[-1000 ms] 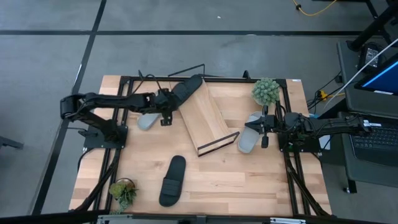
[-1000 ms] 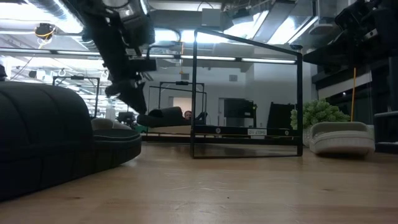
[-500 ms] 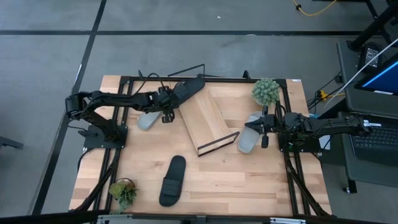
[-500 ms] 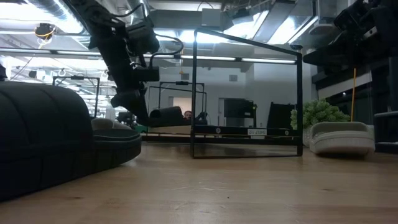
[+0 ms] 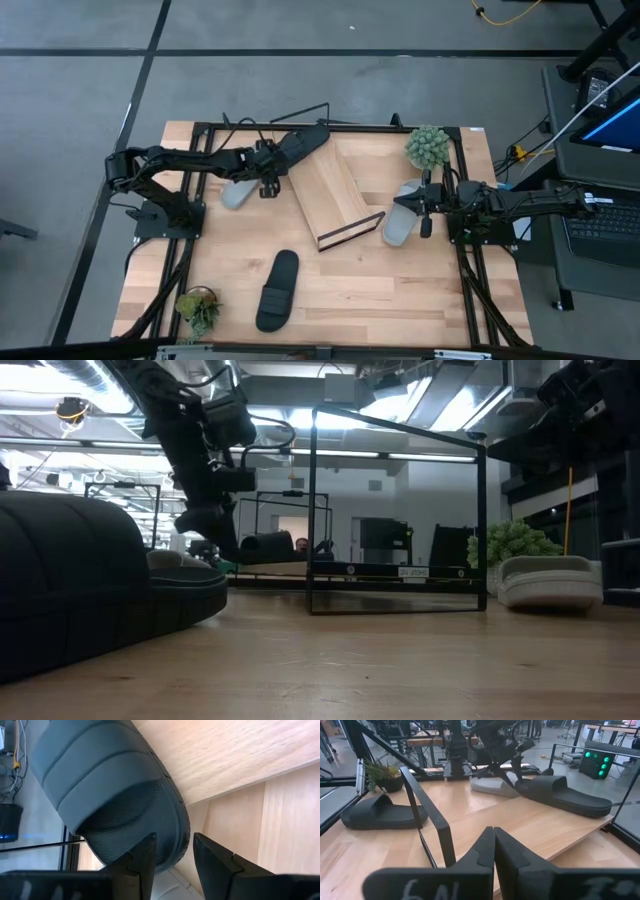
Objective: Pick and place slides into the shelf
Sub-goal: Put the top black slide on the shelf
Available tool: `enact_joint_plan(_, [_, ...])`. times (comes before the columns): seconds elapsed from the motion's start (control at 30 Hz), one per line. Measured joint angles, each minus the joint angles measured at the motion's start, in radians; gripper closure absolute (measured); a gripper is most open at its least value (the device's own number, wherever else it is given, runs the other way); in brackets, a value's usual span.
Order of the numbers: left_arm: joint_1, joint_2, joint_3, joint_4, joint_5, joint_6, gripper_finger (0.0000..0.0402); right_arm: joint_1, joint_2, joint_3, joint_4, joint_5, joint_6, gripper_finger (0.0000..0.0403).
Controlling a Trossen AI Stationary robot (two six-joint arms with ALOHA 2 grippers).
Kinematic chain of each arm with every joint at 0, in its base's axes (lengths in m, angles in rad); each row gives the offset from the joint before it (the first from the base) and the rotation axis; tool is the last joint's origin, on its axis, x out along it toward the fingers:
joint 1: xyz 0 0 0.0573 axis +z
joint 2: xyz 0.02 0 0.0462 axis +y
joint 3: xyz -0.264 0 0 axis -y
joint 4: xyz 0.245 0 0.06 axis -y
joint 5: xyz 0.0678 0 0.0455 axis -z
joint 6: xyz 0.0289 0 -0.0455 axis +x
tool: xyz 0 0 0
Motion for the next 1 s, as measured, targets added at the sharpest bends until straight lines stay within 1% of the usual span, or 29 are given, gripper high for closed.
enact_joint_plan(0.13, [0.0, 0.001, 0.0, -0.016, 0.0, 0.0, 0.0292, 0.0, 0.0, 0.0, 0.001, 0.0, 0.0, 0.0395])
enact_joint_plan(0.4, [-0.001, 0.005, 0.0, -0.024, 0.003, -0.004, 0.0355, 0.0, 0.0, 0.0, 0.0, 0.0, -0.003, 0.0395])
enact_joint_plan(0.53, [-0.001, 0.005, 0.0, -0.024, 0.005, -0.005, 0.0376, 0.0, 0.0, 0.0, 0.0, 0.0, -0.004, 0.0395])
enact_joint_plan(0.63, [-0.001, 0.005, 0.0, -0.023, 0.004, -0.005, 0.0379, 0.0, 0.0, 0.0, 0.0, 0.0, -0.004, 0.0395])
enact_joint_plan(0.87, [-0.001, 0.005, 0.0, -0.024, 0.001, 0.014, 0.0361, 0.0, 0.0, 0.0, 0.0, 0.0, -0.004, 0.0395])
enact_joint_plan(0.93, [-0.001, 0.005, 0.0, -0.024, 0.001, 0.023, 0.0367, 0.0, 0.0, 0.0, 0.0, 0.0, -0.004, 0.0395])
enact_joint_plan(1.0, [-0.001, 0.005, 0.0, -0.022, 0.0, 0.026, 0.0385, 0.0, 0.0, 0.0, 0.0, 0.0, -0.004, 0.0395])
